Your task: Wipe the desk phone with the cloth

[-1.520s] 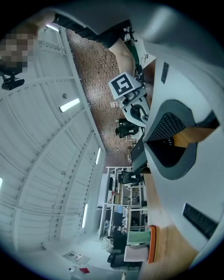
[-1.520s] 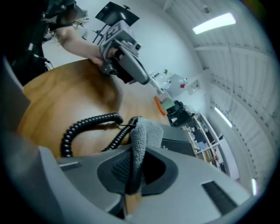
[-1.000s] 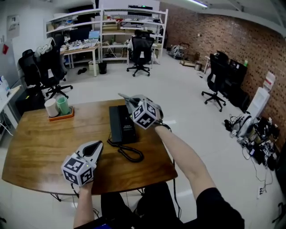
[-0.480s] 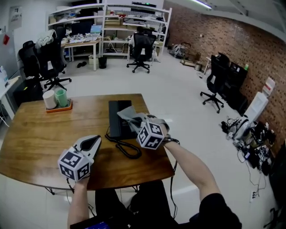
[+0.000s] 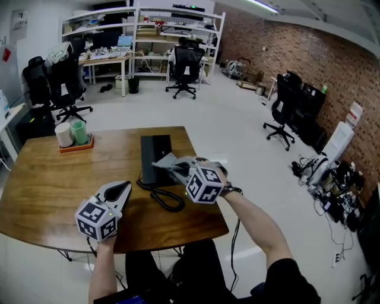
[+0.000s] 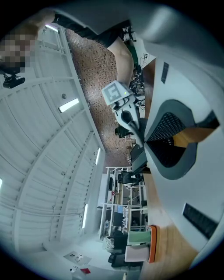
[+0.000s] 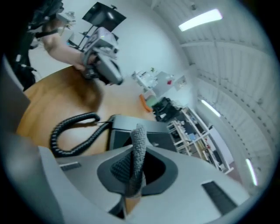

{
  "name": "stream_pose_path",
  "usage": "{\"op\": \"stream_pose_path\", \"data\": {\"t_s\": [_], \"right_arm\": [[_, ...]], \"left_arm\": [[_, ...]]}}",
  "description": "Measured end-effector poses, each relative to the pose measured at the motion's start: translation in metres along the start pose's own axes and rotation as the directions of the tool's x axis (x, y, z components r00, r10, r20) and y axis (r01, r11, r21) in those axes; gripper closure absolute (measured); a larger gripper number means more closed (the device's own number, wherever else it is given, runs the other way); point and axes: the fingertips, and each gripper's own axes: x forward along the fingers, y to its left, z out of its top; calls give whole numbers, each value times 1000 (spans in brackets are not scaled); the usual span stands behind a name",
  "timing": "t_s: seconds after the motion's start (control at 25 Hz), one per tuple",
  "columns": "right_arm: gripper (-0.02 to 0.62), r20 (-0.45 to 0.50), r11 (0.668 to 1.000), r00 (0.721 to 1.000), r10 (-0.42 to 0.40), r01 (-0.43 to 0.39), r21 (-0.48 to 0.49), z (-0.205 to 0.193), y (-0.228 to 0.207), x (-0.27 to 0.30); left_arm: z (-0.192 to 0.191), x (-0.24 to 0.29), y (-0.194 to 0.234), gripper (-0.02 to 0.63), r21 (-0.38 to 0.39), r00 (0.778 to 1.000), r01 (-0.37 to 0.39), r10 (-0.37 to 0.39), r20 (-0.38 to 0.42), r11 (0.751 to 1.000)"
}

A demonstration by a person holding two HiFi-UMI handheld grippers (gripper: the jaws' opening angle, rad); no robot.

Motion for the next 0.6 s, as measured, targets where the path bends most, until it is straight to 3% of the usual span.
{"op": "stream_pose_path", "data": {"t_s": [0.12,0.24,0.36,0.6], "right_arm": [[571,12,965,977,-211,207,159,-1,-77,24],[571,-48,920,951,-305,307,244,-14,-121,54],[571,-99,917,951,-294,309,253,-27,-128,74],[571,-89,966,974,-208,219,138,-24,-84,54]], "left_arm": [[-3,0,5,614,-7,1000,-3,3,4,1000],[-5,1,6,614,-18,1000,-6,6,5,1000],[-3,1,-1,612,-23,1000,-8,8,5,1000],[6,2,-7,612,1,1000,-5,5,0,1000]]}}
